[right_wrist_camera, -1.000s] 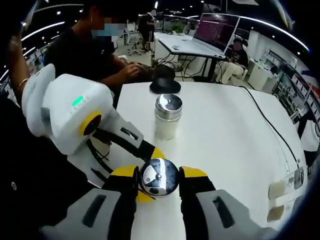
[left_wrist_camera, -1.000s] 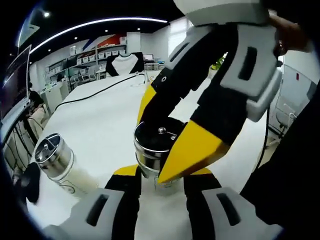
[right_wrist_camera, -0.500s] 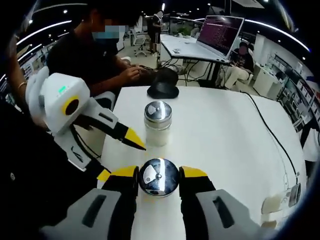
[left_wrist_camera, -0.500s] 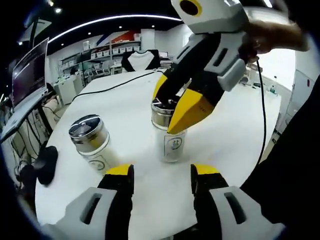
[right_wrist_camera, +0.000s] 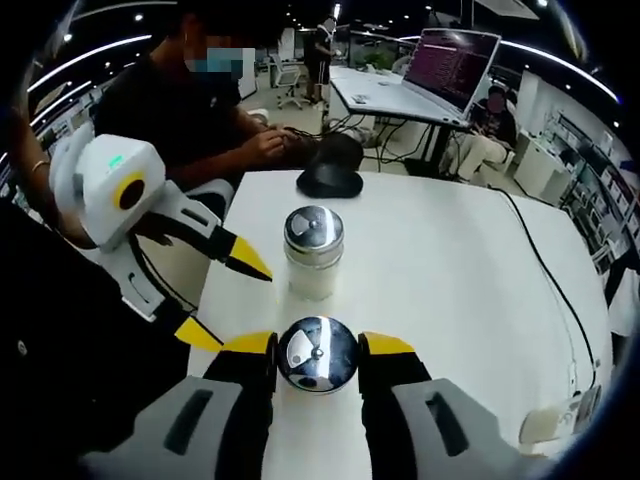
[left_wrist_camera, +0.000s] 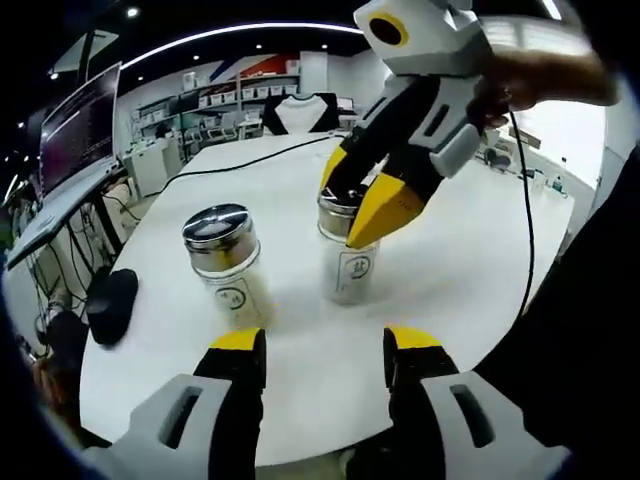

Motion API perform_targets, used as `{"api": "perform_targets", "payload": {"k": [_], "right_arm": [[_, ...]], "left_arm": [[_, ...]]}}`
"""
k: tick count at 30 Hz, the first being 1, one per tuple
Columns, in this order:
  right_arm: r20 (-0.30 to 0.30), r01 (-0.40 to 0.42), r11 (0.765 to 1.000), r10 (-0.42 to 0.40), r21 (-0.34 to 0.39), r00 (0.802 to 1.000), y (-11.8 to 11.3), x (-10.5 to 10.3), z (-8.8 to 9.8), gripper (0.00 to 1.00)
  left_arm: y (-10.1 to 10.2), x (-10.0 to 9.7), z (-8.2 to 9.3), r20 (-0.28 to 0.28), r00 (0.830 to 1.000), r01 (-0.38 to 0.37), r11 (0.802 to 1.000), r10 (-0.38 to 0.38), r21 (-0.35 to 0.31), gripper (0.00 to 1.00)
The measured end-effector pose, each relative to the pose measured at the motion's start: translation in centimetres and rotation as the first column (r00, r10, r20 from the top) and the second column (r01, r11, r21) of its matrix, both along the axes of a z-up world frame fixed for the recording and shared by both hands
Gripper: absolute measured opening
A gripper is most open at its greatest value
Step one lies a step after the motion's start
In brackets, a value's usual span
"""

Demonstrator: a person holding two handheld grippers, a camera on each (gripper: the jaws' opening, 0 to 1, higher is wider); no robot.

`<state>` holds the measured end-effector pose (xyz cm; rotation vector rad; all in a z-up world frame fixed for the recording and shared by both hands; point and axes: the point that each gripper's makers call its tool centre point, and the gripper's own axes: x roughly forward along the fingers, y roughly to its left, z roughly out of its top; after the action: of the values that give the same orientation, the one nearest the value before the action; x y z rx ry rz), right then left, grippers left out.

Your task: Rotate the seasoning bottle until the label or dispensing opening points toward the visible target arrow and the bottle remains upright within the marked orientation range

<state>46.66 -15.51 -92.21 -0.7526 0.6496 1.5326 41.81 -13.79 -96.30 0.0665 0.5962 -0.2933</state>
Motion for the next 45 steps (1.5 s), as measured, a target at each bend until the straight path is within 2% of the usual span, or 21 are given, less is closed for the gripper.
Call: {"api": "perform_targets", "payload": {"k": [4,7,9,11,14,15,18,19,21,25,28,30,33,36,37,40,42,45], "right_arm": [[0.014,-0.010,1.000,0.011,-0.005,1.000,0.0,-0.2,0.0,0.30],[-0.001,0.043,0.999,-0.043,-0.002,0.999,0.0,-0.1,0.2,0.30],[-0.014,0.095,0.994,-0.095,0.051,0.995,0.5,0.3,1.4,0.33],[-0.010,0.130,0.989,-0.130,0.066,0.991,0.4,1.1,2.4,0.37],[-0.001,0.165,0.982,-0.166,0.094,0.986,0.0,2.1,3.6,0.37],[-0.013,0.206,0.971,-0.206,0.120,0.979,-0.4,2.9,4.5,0.37],[-0.052,0.264,0.955,-0.259,0.137,0.964,-1.2,3.6,5.2,0.37],[-0.090,0.287,0.948,-0.277,0.135,0.957,-1.8,3.8,5.5,0.37],[-0.089,0.315,0.938,-0.305,0.141,0.948,-3.1,4.8,6.0,0.37],[-0.030,0.366,0.922,-0.365,0.129,0.930,-6.1,7.5,6.6,0.37],[-0.024,0.428,0.894,-0.429,0.130,0.903,-8.1,9.9,7.2,0.37],[-0.026,0.445,0.886,-0.446,0.128,0.895,-8.9,10.9,7.3,0.37],[0.003,0.491,0.862,-0.495,0.125,0.869,-10.5,13.6,7.5,0.37],[0.026,0.528,0.838,-0.536,0.134,0.844,-11.6,16.3,7.9,0.37],[0.044,0.547,0.826,-0.557,0.139,0.830,-12.1,17.7,8.0,0.38],[0.071,0.566,0.811,-0.580,0.147,0.812,-12.9,20.0,8.3,0.40],[0.091,0.588,0.794,-0.604,0.154,0.792,-13.5,22.0,8.6,0.40],[0.105,0.601,0.783,-0.619,0.161,0.779,-14.1,24.0,8.6,0.41]], "left_arm": [[-0.3,0.2,0.1,0.001,1.000,0.023,1.000,-0.023,0.006,0.51],[-0.8,0.3,0.6,0.005,0.999,0.042,0.999,-0.043,0.005,0.53],[-1.3,0.4,1.2,0.016,0.998,0.062,0.998,-0.062,0.000,0.55],[-1.8,0.5,2.0,0.030,0.996,0.084,0.996,-0.084,-0.006,0.56],[-2.4,0.7,2.8,0.044,0.993,0.112,0.994,-0.112,0.000,0.57],[-2.7,0.8,3.2,0.050,0.991,0.127,0.992,-0.127,0.003,0.57],[-3.2,1.1,3.8,0.058,0.988,0.144,0.990,-0.143,-0.008,0.58],[-3.3,1.2,4.0,0.057,0.989,0.139,0.990,-0.137,-0.032,0.57],[-3.6,1.4,4.7,0.066,0.989,0.140,0.987,-0.135,-0.075,0.58],[-3.7,2.0,6.0,0.091,0.987,0.138,0.986,-0.129,-0.090,0.59],[-3.8,2.6,6.8,0.110,0.986,0.134,0.986,-0.123,-0.103,0.60],[-3.9,2.9,7.1,0.117,0.986,0.134,0.985,-0.121,-0.106,0.61],[-4.1,3.3,7.5,0.122,0.985,0.137,0.985,-0.123,-0.109,0.64],[-4.4,3.5,7.8,0.127,0.984,0.142,0.985,-0.129,-0.102,0.66],[-4.4,3.6,7.9,0.126,0.983,0.143,0.985,-0.131,-0.098,0.66],[-4.5,3.7,8.0,0.127,0.984,0.139,0.986,-0.127,-0.089,0.66],[-4.5,3.8,8.0,0.122,0.985,0.131,0.987,-0.120,-0.088,0.66],[-4.5,3.9,8.0,0.115,0.988,0.114,0.990,-0.104,-0.086,0.67]]}}
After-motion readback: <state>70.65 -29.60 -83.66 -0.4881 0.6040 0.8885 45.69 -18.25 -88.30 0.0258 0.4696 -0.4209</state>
